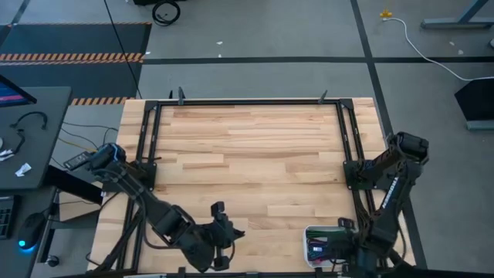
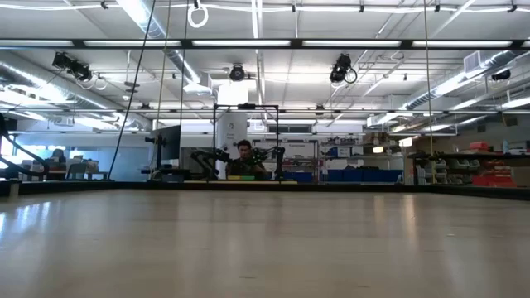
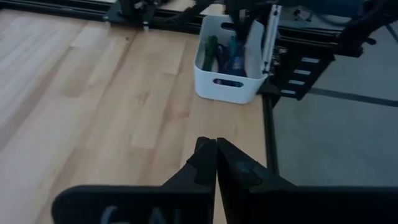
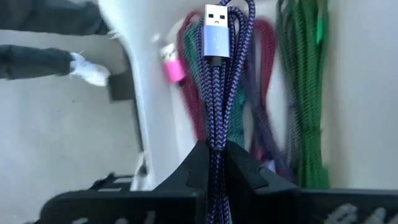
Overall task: Pick and place USB-C Cables
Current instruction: Put the purple USB cable into the white bin, then return to Home Position
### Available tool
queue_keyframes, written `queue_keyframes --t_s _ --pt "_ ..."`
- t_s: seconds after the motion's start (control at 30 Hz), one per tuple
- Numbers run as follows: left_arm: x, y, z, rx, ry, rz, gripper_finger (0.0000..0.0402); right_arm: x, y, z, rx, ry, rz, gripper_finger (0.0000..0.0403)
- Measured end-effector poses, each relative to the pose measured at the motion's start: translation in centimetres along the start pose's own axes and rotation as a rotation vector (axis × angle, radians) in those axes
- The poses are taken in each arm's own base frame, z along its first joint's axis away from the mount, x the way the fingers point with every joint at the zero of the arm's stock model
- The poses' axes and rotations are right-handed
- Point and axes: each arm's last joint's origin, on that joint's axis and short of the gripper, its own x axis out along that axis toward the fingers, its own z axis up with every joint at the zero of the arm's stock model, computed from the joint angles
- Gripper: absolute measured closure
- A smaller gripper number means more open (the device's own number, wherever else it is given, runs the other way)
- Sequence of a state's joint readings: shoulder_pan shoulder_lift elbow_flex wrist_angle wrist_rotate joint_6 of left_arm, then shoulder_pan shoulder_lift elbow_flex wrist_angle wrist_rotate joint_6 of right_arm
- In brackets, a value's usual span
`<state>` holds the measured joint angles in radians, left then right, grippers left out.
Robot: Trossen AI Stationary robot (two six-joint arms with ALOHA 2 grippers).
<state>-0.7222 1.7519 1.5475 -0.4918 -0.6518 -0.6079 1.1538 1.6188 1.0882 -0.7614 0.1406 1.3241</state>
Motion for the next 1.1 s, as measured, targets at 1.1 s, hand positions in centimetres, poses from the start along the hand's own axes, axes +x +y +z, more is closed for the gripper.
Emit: queue_keyframes --t_s 1.1 --pt "0.5 0.4 0.5 -0.010 0.020 -0.041 0.0378 3.5 -2.4 0.2 0.029 0.065 0.252 0.0236"
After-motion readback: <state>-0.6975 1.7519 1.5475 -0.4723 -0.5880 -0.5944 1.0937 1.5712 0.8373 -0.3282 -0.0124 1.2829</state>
